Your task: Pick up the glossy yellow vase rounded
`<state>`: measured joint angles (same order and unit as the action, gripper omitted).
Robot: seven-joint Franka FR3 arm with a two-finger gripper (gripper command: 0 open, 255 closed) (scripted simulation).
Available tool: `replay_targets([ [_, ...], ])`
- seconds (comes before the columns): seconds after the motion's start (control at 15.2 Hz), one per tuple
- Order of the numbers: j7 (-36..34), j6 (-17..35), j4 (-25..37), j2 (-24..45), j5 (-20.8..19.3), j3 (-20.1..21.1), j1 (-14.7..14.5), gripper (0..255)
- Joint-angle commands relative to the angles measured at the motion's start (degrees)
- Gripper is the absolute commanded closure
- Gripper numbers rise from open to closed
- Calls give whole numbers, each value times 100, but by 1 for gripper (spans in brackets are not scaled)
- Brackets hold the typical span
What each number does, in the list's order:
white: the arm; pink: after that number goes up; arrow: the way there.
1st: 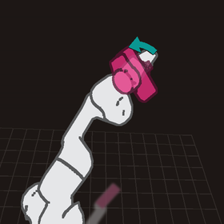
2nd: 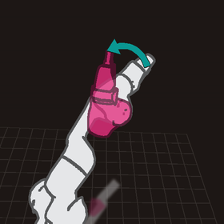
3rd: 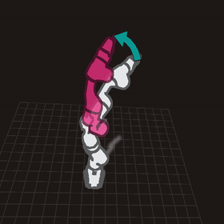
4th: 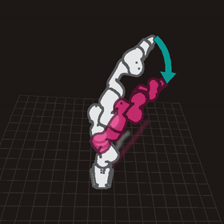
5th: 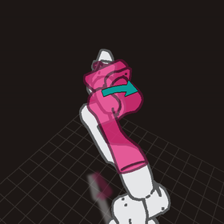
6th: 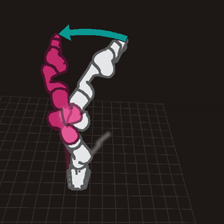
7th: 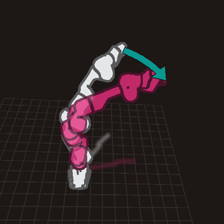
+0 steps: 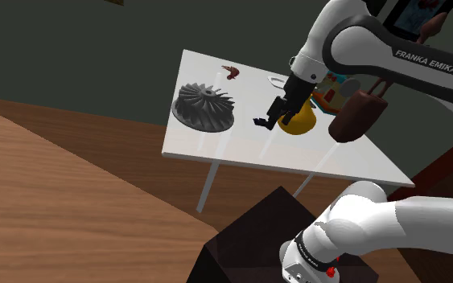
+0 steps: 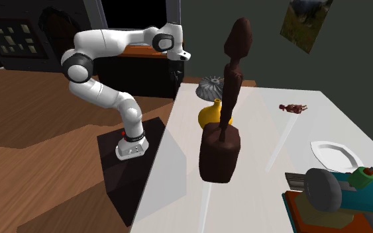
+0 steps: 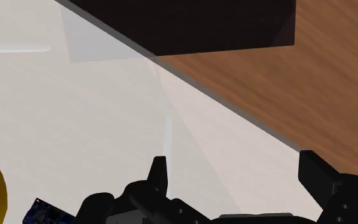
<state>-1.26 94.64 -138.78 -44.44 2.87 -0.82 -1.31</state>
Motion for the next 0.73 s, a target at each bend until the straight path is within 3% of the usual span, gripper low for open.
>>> replay_targets([
  [0.0, 0, 0, 0, 0, 0, 0, 0, 0],
  [0.66, 1065, -3, 975, 946, -716, -1050, 469, 0],
])
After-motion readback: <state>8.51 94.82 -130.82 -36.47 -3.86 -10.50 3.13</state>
